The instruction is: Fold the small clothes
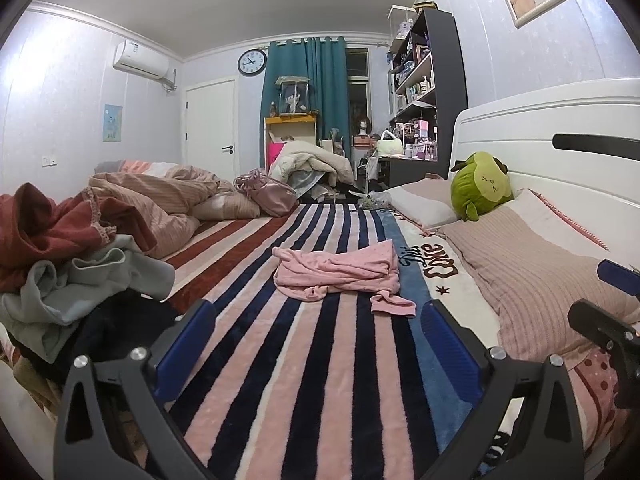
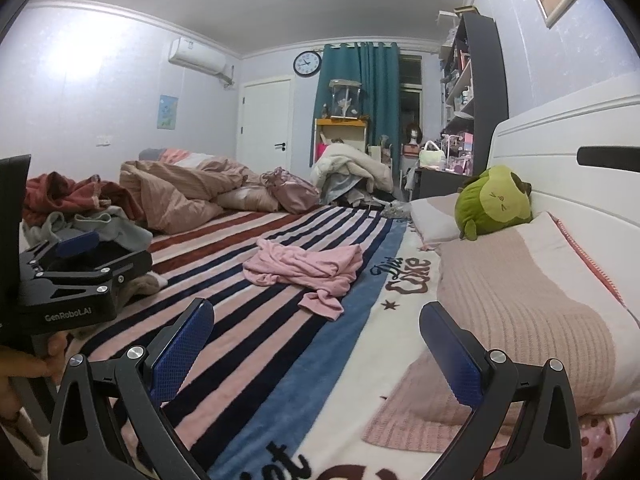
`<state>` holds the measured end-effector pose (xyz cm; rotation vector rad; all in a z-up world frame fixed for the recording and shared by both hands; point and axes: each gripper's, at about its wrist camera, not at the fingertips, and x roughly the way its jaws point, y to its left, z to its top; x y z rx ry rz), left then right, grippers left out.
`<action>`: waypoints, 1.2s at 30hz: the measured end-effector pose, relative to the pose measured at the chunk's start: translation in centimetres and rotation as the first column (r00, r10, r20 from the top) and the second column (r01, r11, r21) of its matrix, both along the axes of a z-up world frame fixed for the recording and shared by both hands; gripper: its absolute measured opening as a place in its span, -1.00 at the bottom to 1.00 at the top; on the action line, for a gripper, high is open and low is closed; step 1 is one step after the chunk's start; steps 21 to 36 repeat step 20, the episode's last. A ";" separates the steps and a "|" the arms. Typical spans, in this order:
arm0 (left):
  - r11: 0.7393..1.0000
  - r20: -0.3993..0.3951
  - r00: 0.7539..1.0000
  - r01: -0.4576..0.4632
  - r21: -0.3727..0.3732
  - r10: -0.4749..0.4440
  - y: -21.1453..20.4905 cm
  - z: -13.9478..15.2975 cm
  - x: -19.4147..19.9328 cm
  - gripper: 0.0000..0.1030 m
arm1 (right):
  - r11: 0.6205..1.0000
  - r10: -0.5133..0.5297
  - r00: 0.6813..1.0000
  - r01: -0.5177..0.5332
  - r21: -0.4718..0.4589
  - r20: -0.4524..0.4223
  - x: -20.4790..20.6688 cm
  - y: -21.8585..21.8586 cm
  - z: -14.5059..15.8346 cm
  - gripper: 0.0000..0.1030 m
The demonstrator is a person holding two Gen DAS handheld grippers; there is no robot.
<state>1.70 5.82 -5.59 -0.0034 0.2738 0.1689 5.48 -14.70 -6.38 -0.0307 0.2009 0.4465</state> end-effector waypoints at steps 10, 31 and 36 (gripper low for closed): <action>1.000 0.000 1.000 0.002 -0.001 -0.002 0.1 -0.2 -0.1 0.97 | 1.000 -0.010 1.000 0.010 -0.006 0.014 -0.3 0.1 0.2 1.00; 1.000 -0.011 1.000 0.007 -0.002 -0.007 0.2 -0.4 0.0 0.97 | 1.000 -0.009 1.000 0.009 -0.003 0.010 -0.3 -0.1 0.2 1.00; 1.000 -0.011 1.000 0.007 -0.002 -0.007 0.2 -0.4 0.0 0.97 | 1.000 -0.009 1.000 0.009 -0.003 0.010 -0.3 -0.1 0.2 1.00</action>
